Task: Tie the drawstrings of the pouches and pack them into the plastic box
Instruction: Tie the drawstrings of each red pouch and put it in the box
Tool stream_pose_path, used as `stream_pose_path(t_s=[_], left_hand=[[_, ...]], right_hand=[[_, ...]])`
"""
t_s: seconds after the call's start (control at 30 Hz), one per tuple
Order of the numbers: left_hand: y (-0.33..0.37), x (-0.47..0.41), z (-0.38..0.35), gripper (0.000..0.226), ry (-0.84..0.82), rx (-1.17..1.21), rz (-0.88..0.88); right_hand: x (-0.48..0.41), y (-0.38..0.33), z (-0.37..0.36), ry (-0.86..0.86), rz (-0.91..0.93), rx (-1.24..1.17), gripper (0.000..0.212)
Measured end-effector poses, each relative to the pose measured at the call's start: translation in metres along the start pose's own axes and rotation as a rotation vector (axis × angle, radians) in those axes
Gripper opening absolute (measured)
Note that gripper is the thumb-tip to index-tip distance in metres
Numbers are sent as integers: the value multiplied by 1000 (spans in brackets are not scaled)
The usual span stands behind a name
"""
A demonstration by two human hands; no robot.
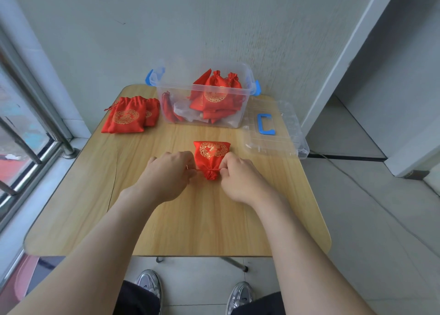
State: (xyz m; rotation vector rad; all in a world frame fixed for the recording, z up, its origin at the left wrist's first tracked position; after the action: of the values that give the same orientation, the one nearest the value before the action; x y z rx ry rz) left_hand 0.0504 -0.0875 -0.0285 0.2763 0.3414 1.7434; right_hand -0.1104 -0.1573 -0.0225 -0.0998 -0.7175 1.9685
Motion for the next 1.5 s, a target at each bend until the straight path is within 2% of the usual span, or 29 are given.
stream_pose_path(t_s=[0.2, 0.47, 0.67, 0.87, 1.0, 1.1, 1.27, 1.5], left_hand=[[14, 28, -7, 11, -81, 24, 5], [35, 56, -19, 34, -216, 23, 48], [38, 60, -23, 23, -202, -12, 45], [52, 72, -19, 26, -120, 175, -11], [52, 75, -15, 26, -73, 272, -14], [43, 75, -9, 29, -46, 348, 62], [26, 77, -9, 28, -20, 656, 257], [25, 73, -10, 24, 38, 999, 381]], right_hand=[[26, -1, -8, 19, 25, -135, 14], [58, 4, -14, 44, -8, -168, 10], [70, 3, -20, 94, -16, -222, 10], [78, 3, -11, 183, 17, -302, 10], [79, -1, -20, 135, 46, -254, 14], [77, -4, -25, 112, 45, -241, 14], [71, -4, -28, 95, 42, -225, 15], [71, 1, -19, 136, 32, -235, 16]])
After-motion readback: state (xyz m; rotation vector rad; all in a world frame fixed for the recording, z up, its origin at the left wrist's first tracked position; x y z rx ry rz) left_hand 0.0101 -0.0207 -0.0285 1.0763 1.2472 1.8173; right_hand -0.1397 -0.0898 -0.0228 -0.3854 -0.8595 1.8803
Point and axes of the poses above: each hand's wrist, its own x-axis away from the middle knuckle, its own z-axis out of the back of the hand, y = z × x, the point moved 8 cm from there along -x, towards the middle knuckle, and after that the axes turned 6 degrees about -z, right-handed, at the moved point
